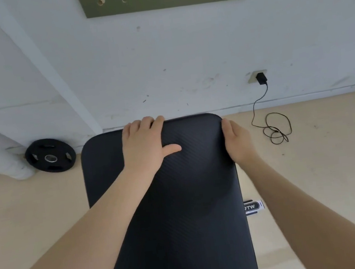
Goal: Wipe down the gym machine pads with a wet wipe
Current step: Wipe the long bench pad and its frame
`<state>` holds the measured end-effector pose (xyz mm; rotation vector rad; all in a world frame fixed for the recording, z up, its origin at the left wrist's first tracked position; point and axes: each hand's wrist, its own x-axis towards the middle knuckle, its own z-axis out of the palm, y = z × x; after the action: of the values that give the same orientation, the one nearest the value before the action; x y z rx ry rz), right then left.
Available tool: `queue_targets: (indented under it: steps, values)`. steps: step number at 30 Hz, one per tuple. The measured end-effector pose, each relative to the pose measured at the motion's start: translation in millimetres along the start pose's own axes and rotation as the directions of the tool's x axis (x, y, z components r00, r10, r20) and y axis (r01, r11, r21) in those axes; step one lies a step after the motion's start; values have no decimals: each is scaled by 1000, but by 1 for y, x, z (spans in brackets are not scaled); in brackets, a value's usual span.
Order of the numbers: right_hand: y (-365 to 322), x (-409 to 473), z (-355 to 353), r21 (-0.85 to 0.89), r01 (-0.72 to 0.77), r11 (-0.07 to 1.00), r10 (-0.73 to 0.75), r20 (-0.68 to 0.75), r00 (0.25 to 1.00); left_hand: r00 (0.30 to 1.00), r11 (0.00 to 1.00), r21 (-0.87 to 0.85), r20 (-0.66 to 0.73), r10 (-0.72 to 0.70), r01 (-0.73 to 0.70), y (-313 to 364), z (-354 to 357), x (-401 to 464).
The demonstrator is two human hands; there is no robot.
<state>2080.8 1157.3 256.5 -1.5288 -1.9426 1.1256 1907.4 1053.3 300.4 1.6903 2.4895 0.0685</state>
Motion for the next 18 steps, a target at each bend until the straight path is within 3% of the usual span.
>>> queue_targets:
  steps: [3, 6, 9, 12, 15, 18]
  values:
    - [-3, -4, 11, 325, -106, 940, 120, -24, 992, 1000, 1000, 5, -17, -22, 22, 2, 3, -3]
    - [0, -8, 0, 455, -86, 886, 67, 57, 996, 998, 999, 28, -42, -43, 44, 7, 6, -6]
    - [22, -35, -10, 498, -85, 863, 4, 161, 987, 996, 996, 41, -39, -76, 78, 14, 8, -10]
    - [58, -71, -12, 486, -167, 858, 72, 209, 975, 996, 996, 47, -64, -68, 71, 23, 3, -15]
    - [95, -111, -7, 481, -298, 824, 189, 262, 946, 989, 998, 40, -138, 46, -41, 46, 6, -28]
    - [112, -141, -2, 475, -356, 805, 225, 310, 924, 976, 983, 55, -120, 182, -177, 78, 29, -59]
